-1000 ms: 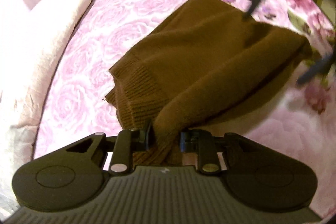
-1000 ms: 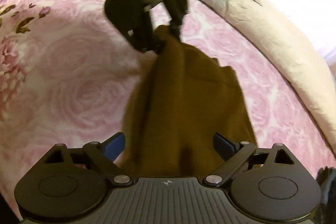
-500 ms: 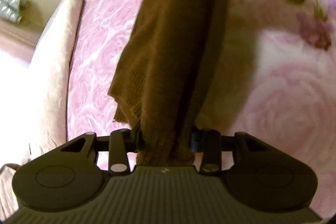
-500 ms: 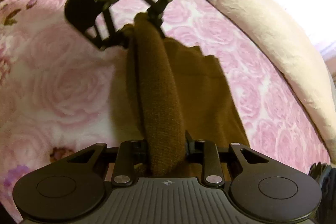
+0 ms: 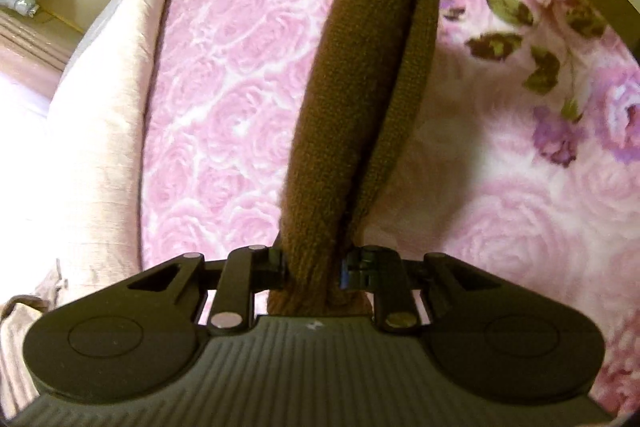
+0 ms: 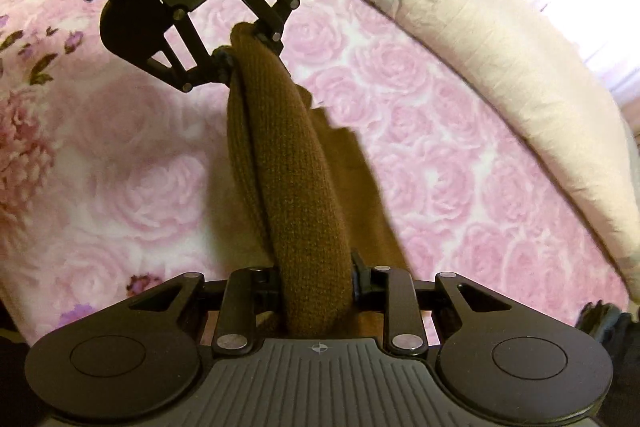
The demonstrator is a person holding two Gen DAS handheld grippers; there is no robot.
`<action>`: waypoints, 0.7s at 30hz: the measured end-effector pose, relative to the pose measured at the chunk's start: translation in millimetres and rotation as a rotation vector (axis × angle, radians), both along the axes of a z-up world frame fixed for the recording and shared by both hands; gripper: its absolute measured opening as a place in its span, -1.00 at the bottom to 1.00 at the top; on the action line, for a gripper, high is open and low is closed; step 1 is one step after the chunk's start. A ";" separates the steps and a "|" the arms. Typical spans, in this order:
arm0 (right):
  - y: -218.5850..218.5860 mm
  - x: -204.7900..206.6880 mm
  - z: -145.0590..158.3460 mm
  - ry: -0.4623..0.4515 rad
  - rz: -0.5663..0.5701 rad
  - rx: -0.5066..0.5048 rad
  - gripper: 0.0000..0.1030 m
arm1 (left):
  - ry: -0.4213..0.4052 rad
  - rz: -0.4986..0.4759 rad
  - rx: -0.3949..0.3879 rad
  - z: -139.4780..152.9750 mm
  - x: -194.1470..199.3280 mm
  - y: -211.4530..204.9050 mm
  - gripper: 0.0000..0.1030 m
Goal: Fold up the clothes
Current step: 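Lift the folded cardigan off the sheet with both tools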
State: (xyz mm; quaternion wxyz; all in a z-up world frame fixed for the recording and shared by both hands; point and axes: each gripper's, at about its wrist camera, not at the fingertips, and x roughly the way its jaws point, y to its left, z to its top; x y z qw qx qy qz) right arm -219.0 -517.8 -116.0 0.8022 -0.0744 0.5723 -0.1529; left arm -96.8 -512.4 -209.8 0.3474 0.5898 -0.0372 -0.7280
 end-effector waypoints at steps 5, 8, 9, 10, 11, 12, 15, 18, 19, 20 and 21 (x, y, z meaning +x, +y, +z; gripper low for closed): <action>11.0 -0.1 32.9 -0.006 -0.005 -0.023 -0.49 | 0.003 0.011 -0.024 30.4 0.8 -2.9 -0.63; 21.3 -2.5 50.7 -0.011 -0.017 -0.033 -0.49 | 0.000 0.010 -0.041 49.0 -1.6 3.9 -0.63; 25.0 -3.2 56.1 -0.014 -0.021 -0.038 -0.49 | -0.002 0.007 -0.048 54.7 -2.1 7.0 -0.63; 28.9 -3.8 61.6 -0.018 -0.026 -0.043 -0.49 | -0.004 0.003 -0.055 60.3 -2.5 10.1 -0.63; 32.6 -4.6 66.7 -0.022 -0.032 -0.049 -0.49 | -0.005 -0.001 -0.064 65.1 -3.5 13.3 -0.63; 36.0 -5.4 71.5 -0.026 -0.038 -0.057 -0.49 | -0.011 -0.008 -0.071 69.2 -4.7 16.7 -0.63; 46.0 -7.2 84.2 -0.037 -0.061 -0.075 -0.49 | -0.021 -0.020 -0.087 79.2 -8.2 26.1 -0.63; 56.0 -9.5 96.0 -0.046 -0.072 -0.095 -0.49 | -0.018 -0.019 -0.101 90.0 -10.9 36.3 -0.63; 58.6 -10.3 99.4 -0.048 -0.074 -0.099 -0.49 | -0.014 -0.015 -0.105 93.4 -11.5 39.8 -0.63; 61.8 -11.4 103.2 -0.050 -0.076 -0.103 -0.49 | -0.006 -0.012 -0.106 95.9 -12.1 42.4 -0.63; 65.0 -12.5 106.5 -0.051 -0.079 -0.106 -0.49 | 0.001 -0.009 -0.107 98.5 -12.7 45.1 -0.63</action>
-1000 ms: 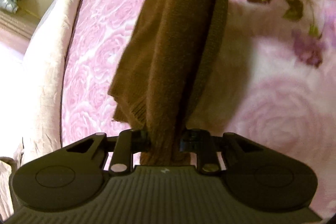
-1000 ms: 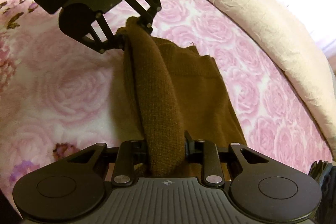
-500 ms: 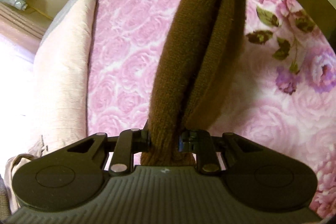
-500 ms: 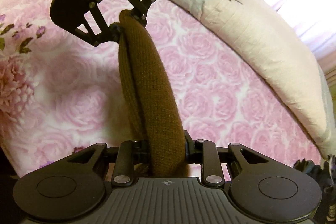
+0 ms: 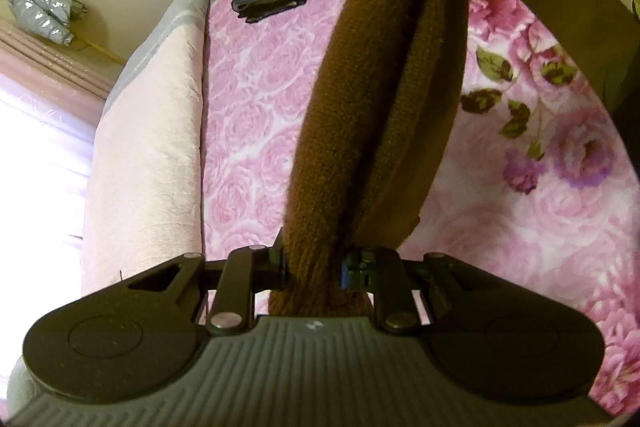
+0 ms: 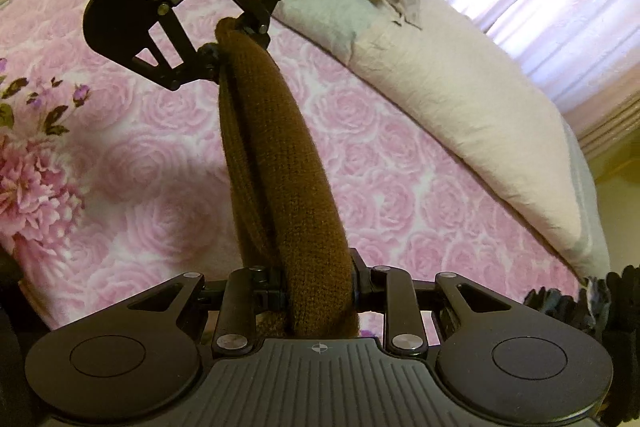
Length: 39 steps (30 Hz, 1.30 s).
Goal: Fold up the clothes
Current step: 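Lift the folded cardigan off the sheet with both tools, then carry the folded cardigan with both tools toward the stack of dark clothes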
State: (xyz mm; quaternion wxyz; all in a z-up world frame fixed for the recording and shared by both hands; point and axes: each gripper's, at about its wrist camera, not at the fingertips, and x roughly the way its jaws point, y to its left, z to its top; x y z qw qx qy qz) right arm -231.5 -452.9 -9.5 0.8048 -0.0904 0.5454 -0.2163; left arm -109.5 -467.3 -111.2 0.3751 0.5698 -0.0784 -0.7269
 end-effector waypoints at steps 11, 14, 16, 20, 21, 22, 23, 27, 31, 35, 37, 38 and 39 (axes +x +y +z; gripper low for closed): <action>32.2 -31.9 17.6 0.014 -0.088 -0.007 -0.49 | 0.048 -0.115 -0.007 14.0 -30.1 17.9 -0.63; 38.2 -49.6 19.0 0.021 -0.120 0.003 -0.49 | 0.052 -0.153 -0.004 15.3 -48.7 17.9 -0.63; 40.2 -63.1 21.1 0.023 -0.140 0.009 -0.49 | 0.053 -0.180 -0.003 17.0 -63.1 17.1 -0.63; 41.7 -99.4 28.3 0.018 -0.174 0.008 -0.49 | 0.041 -0.231 -0.008 23.5 -101.4 12.0 -0.63; 40.3 -110.0 30.4 0.016 -0.178 0.005 -0.49 | 0.038 -0.240 -0.010 25.1 -112.3 9.5 -0.63; 38.6 -120.9 32.7 0.014 -0.181 0.002 -0.49 | 0.035 -0.248 -0.012 26.7 -123.3 6.9 -0.63; 36.5 -133.9 35.0 0.011 -0.184 -0.004 -0.49 | 0.034 -0.255 -0.015 28.9 -137.2 3.3 -0.63; 23.0 -194.1 46.2 -0.004 -0.193 -0.029 -0.49 | 0.033 -0.259 -0.021 40.1 -195.5 -17.1 -0.63; 3.7 -260.4 61.1 -0.016 -0.197 -0.063 -0.49 | 0.046 -0.260 -0.038 56.9 -260.6 -39.3 -0.63; -9.1 -328.4 79.1 -0.018 -0.214 -0.095 -0.49 | 0.058 -0.279 -0.051 72.2 -323.2 -64.0 -0.63; -14.6 -357.8 87.8 -0.012 -0.225 -0.107 -0.49 | 0.059 -0.296 -0.063 78.6 -348.4 -74.6 -0.63; -18.3 -369.7 91.6 -0.012 -0.230 -0.109 -0.49 | 0.058 -0.304 -0.069 81.6 -360.3 -79.4 -0.63; -22.0 -381.7 95.6 -0.013 -0.239 -0.108 -0.49 | 0.058 -0.313 -0.075 84.6 -372.0 -84.2 -0.63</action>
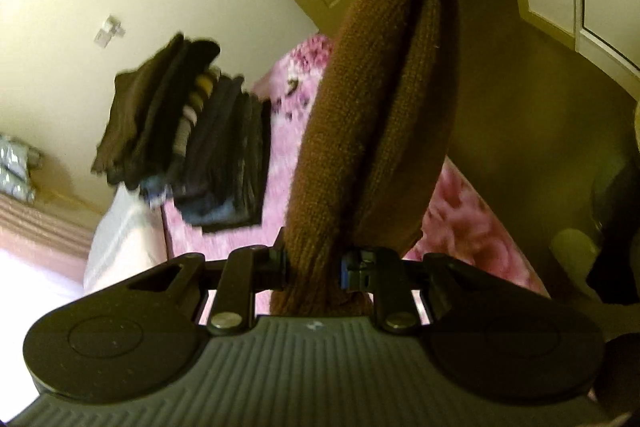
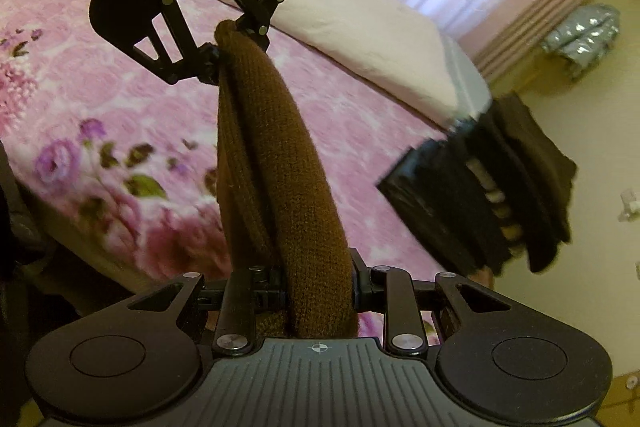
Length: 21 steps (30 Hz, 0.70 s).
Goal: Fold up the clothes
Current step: 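Carry the folded cardigan with both tools toward the stack of dark clothes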
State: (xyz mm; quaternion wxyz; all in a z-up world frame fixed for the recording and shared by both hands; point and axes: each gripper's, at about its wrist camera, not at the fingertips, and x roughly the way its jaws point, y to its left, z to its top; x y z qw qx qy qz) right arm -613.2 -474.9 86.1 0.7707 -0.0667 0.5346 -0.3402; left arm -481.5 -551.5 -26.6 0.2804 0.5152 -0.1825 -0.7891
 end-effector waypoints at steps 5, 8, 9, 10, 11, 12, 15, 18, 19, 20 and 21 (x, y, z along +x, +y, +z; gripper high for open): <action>-11.7 -35.4 11.5 -0.003 -0.031 0.005 -0.49 | -0.001 -0.034 -0.011 7.6 -27.8 -12.0 -0.63; -13.5 -43.4 13.8 0.008 -0.044 0.010 -0.49 | -0.008 -0.064 -0.016 5.8 -31.3 -14.5 -0.63; -13.4 -44.0 13.8 0.012 -0.048 0.014 -0.49 | -0.010 -0.074 -0.018 4.6 -31.9 -15.1 -0.63; -13.6 -43.0 12.8 0.018 -0.052 0.017 -0.49 | -0.009 -0.082 -0.020 3.6 -31.2 -15.2 -0.63; -13.9 -41.9 11.7 0.023 -0.057 0.019 -0.49 | -0.006 -0.092 -0.021 2.5 -31.7 -15.9 -0.63; -12.8 -41.7 11.4 0.032 -0.063 0.024 -0.49 | -0.003 -0.101 -0.021 1.6 -32.1 -16.5 -0.63; -12.2 -38.4 9.3 0.044 -0.086 0.028 -0.49 | 0.003 -0.131 -0.028 -0.7 -30.9 -19.1 -0.63; -13.6 -35.5 7.9 0.054 -0.110 0.031 -0.49 | 0.014 -0.157 -0.029 -2.4 -28.1 -25.4 -0.63; -14.7 -34.4 7.6 0.058 -0.116 0.031 -0.49 | 0.020 -0.166 -0.024 -3.6 -27.1 -28.7 -0.63; -16.1 -33.4 6.9 0.062 -0.124 0.031 -0.49 | 0.021 -0.174 -0.024 -5.3 -26.4 -30.8 -0.63; -17.5 -32.4 6.2 0.067 -0.132 0.030 -0.49 | 0.022 -0.182 -0.025 -7.0 -25.6 -32.9 -0.63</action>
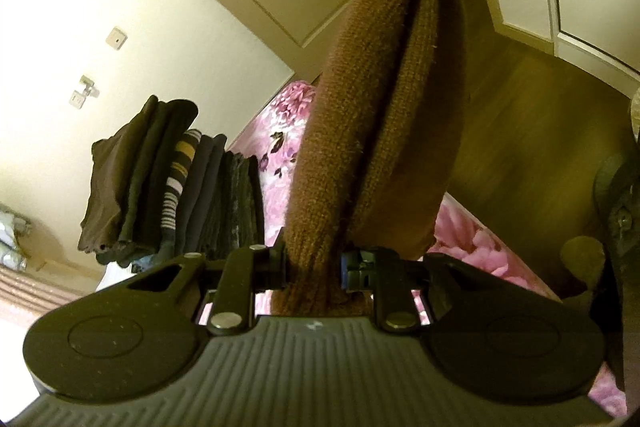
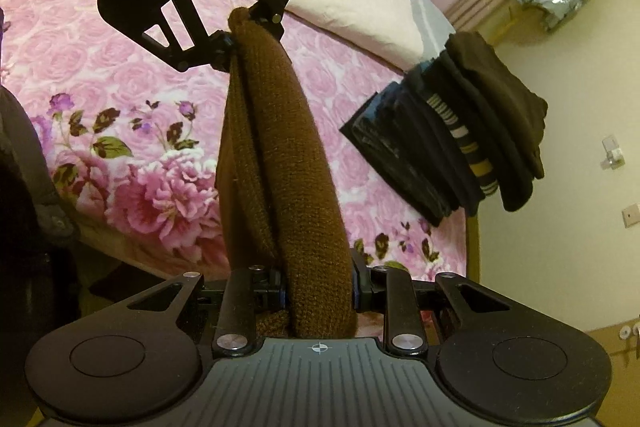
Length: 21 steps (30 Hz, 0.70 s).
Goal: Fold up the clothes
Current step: 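Carry the folded cardigan with both tools toward the stack of dark clothes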
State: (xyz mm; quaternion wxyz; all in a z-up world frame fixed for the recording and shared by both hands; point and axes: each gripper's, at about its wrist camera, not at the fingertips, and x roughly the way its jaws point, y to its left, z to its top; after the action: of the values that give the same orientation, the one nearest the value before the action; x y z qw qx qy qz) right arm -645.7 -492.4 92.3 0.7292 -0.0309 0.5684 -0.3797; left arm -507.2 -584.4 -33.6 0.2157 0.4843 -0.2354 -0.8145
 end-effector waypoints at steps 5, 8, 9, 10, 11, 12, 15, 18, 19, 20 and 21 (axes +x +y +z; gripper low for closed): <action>-5.5 5.8 -5.5 0.023 -0.024 0.010 -0.49 | 0.007 -0.024 0.006 -5.9 3.7 -10.4 -0.63; -9.0 7.4 -6.9 0.027 -0.030 0.016 -0.49 | 0.002 -0.036 0.012 -8.0 -8.8 -9.2 -0.63; -10.8 7.5 -7.3 0.028 -0.030 0.020 -0.49 | -0.001 -0.037 0.013 -8.7 -11.3 -9.7 -0.63; -13.0 7.1 -7.9 0.028 -0.028 0.024 -0.49 | -0.001 -0.034 0.015 -9.2 -13.5 -12.0 -0.63; -15.2 6.6 -8.6 0.028 -0.026 0.028 -0.49 | 0.000 -0.032 0.017 -9.6 -15.6 -14.3 -0.63; -18.1 5.2 -9.3 0.028 -0.022 0.031 -0.49 | -0.001 -0.028 0.019 -10.2 -17.2 -16.2 -0.64; -27.6 -1.2 -11.0 0.030 -0.003 0.036 -0.49 | -0.007 -0.010 0.022 -11.8 -22.1 -23.3 -0.63; -39.7 -12.8 -12.4 0.025 0.022 0.036 -0.49 | -0.015 0.018 0.024 -11.4 -29.4 -32.0 -0.63; -43.7 -17.1 -12.9 0.022 0.031 0.036 -0.49 | -0.019 0.027 0.024 -11.3 -33.3 -35.3 -0.63; -48.9 -23.5 -13.3 0.018 0.043 0.037 -0.49 | -0.022 0.040 0.025 -11.6 -39.4 -39.4 -0.63; -54.2 -30.1 -13.8 0.014 0.054 0.038 -0.49 | -0.025 0.052 0.026 -11.9 -45.6 -43.6 -0.63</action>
State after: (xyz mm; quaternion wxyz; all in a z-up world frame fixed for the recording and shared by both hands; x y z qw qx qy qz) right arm -675.8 -546.6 78.5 0.7357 -0.0351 0.5798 -0.3485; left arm -552.8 -628.0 -45.5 0.2276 0.5031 -0.2149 -0.8055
